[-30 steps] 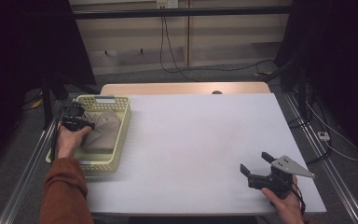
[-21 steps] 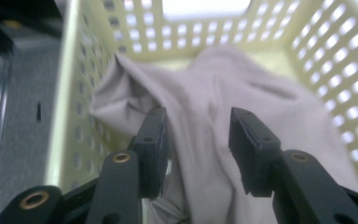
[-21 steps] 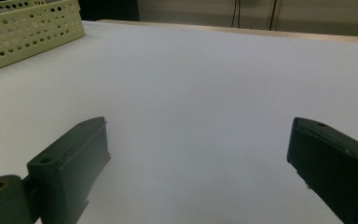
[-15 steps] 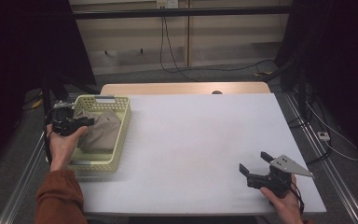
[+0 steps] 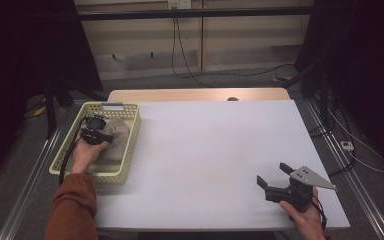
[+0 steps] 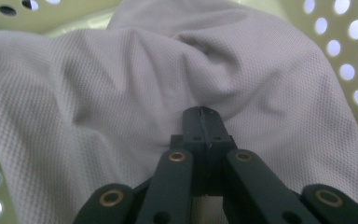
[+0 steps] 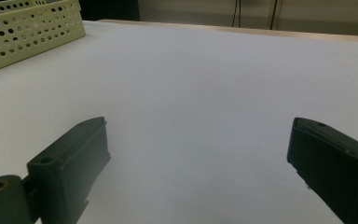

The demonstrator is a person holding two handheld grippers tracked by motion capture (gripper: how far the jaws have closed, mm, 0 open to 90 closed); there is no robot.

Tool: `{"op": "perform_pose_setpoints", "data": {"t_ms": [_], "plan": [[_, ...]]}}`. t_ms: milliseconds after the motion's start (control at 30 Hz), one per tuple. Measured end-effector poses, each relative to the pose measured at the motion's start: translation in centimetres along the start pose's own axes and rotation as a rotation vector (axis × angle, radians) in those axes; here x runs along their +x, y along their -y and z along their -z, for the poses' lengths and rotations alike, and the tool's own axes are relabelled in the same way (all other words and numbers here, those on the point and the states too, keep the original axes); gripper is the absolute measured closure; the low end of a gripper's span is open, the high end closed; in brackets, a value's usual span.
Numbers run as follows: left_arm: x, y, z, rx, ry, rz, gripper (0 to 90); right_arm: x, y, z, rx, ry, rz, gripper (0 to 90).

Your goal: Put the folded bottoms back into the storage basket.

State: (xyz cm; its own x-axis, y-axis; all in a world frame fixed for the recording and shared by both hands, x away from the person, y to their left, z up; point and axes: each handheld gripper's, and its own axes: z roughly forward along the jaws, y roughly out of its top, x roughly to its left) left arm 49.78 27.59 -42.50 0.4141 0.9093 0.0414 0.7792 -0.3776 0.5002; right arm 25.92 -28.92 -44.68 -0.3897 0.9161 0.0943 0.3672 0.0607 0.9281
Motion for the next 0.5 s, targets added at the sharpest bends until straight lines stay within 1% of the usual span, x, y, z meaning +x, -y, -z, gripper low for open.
{"op": "perform_pose_setpoints", "data": {"t_ms": [33, 67, 133, 233, 267, 300, 333, 367, 433, 467, 500], "plan": [[0.0, 0.0, -0.1, 0.015, 0.004, 0.004, 90.0, 0.0, 0.0, 0.0, -0.002, 0.001, -0.001, 5.0], [-0.1, 0.0, 0.0, 0.031, 0.011, -0.015, 90.0, 0.0, 0.0, 0.0, -0.003, 0.001, -0.003, 5.0], [-0.1, 0.1, 0.2, 0.06, 0.025, -0.027, 90.0, 0.0, 0.0, 0.0, -0.001, 0.002, -0.001, 5.0], [-0.2, 0.4, 0.7, 0.116, 0.066, -0.059, 90.0, 0.0, 0.0, 0.1, -0.003, 0.001, 0.0, 5.1], [-0.2, 0.5, 0.8, 0.117, 0.072, -0.084, 90.0, -0.1, 0.0, 0.0, -0.004, 0.002, -0.001, 5.1], [-0.2, 0.7, 0.9, 0.124, 0.087, -0.101, 90.0, -0.1, 0.0, 0.0, -0.002, 0.002, -0.005, 5.1], [-0.3, 0.8, 1.0, 0.121, 0.091, -0.106, 90.0, -0.1, 0.0, 0.0, -0.002, 0.004, -0.004, 5.1], [-0.2, 0.9, 1.1, 0.138, 0.101, -0.14, 90.0, 0.0, 0.0, 0.0, -0.004, 0.005, -0.001, 5.2], [-0.1, 0.9, 1.2, 0.149, 0.118, -0.156, 90.0, 0.0, 0.0, 0.1, -0.005, 0.006, 0.003, 5.2], [-0.2, 1.0, 1.3, 0.159, 0.131, -0.153, 90.0, 0.0, -0.1, 0.1, -0.006, 0.006, 0.003, 5.3], [-0.3, 1.1, 1.5, 0.181, 0.146, -0.167, 90.0, 0.0, -0.1, 0.1, -0.006, 0.007, 0.003, 5.3]]}}
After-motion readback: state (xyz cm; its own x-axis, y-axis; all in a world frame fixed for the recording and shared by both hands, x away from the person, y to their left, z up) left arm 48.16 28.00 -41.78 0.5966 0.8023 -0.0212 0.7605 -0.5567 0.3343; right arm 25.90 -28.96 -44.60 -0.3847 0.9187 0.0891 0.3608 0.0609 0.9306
